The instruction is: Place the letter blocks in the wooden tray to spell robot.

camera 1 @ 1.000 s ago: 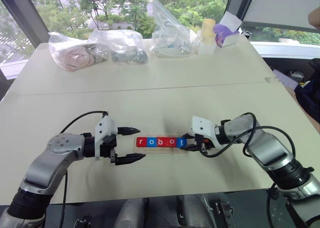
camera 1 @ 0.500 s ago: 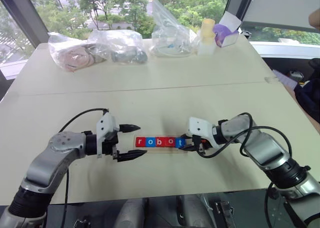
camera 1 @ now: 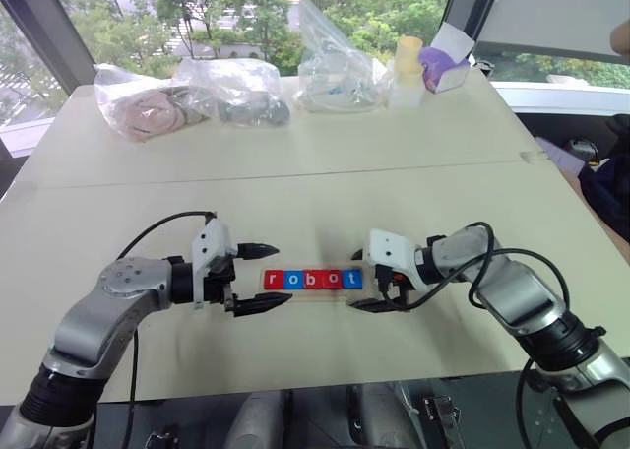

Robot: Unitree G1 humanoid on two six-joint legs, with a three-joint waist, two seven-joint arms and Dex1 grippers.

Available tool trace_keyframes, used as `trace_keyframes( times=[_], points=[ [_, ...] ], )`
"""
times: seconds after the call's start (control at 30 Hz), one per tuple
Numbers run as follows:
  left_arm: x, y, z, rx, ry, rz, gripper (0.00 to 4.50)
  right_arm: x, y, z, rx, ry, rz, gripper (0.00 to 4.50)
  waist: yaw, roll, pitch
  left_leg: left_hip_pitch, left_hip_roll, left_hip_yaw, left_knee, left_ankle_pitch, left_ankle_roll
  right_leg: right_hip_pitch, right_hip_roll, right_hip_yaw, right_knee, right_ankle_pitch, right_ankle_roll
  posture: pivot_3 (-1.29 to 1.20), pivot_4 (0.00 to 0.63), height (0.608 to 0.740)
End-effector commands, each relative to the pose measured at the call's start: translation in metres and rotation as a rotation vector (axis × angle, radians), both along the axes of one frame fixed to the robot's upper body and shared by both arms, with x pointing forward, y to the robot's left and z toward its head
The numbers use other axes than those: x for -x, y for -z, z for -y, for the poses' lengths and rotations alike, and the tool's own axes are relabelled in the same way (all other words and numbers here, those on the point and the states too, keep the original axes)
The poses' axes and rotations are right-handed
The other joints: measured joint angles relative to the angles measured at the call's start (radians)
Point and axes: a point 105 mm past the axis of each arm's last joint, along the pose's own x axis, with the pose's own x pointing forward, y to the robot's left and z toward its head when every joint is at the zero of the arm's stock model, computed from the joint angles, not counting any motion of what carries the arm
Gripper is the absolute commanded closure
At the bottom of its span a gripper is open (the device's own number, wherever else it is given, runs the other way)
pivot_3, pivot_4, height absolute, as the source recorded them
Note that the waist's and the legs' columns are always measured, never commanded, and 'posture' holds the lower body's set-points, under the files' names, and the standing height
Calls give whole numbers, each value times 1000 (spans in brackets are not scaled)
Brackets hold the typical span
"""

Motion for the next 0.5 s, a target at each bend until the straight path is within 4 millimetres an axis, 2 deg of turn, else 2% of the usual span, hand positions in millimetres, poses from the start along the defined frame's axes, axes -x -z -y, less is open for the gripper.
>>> trace_keyframes(
  times=[0.03,0.27,0.5],
  points=[
    [3,-10,6,11,28,40,0,-7,-21,-1,-30,2,71,39,0,0,0,0,0,0,0,0,0,0,0,0,0,0,0,0,150,740],
    [8,-9,2,7,23,13,0,-5,-37,12,-81,54,59,39,1,0,0,0,0,0,0,0,0,0,0,0,0,0,0,0,150,740],
    [10,-13,-20,-46,-30,18,0,26,-59,35,-132,46,34,39,3,0,0,0,0,0,0,0,0,0,-1,0,0,0,0,0,150,740]
  ],
)
